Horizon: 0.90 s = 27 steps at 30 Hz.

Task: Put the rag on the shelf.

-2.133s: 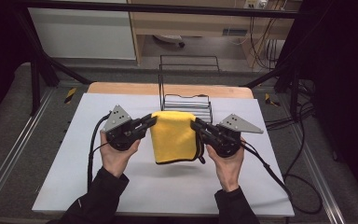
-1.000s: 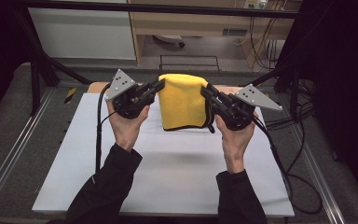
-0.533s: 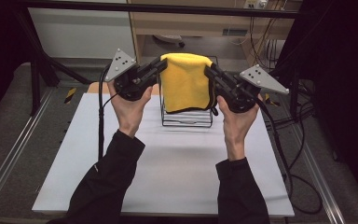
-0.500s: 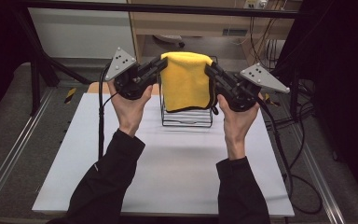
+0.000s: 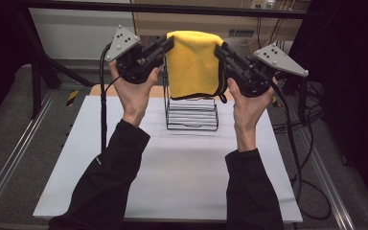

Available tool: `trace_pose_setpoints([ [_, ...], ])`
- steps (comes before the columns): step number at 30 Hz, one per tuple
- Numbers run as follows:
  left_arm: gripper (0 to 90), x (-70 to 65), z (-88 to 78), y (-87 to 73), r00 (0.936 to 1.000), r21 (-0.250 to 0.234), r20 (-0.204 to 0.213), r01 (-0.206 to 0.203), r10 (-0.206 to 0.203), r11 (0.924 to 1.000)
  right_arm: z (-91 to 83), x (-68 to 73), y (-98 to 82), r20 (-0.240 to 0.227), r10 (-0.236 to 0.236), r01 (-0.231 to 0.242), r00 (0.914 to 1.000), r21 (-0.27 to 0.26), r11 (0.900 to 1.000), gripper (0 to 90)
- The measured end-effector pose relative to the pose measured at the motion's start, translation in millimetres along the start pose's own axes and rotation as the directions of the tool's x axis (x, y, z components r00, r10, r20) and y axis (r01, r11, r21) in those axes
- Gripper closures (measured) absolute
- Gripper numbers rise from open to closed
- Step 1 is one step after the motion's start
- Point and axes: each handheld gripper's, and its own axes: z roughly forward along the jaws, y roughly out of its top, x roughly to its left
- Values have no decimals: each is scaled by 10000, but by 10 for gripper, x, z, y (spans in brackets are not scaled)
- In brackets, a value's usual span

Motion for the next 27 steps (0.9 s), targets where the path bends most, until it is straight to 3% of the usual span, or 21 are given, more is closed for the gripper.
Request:
trace_pose_setpoints([
  [11,823,99,162,225,9998,-260,-182,-122,117,9996,183,-56,240,79,-192,194,9998,-225,9996,807],
  [14,823,130,223,261,9988,-292,-373,-318,307,9991,245,-96,275,85,-237,240,9997,-289,9993,808],
  [27,823,327,437,298,9970,-197,-682,-385,371,9991,547,-286,254,-87,-77,73,9999,-429,9991,807],
])
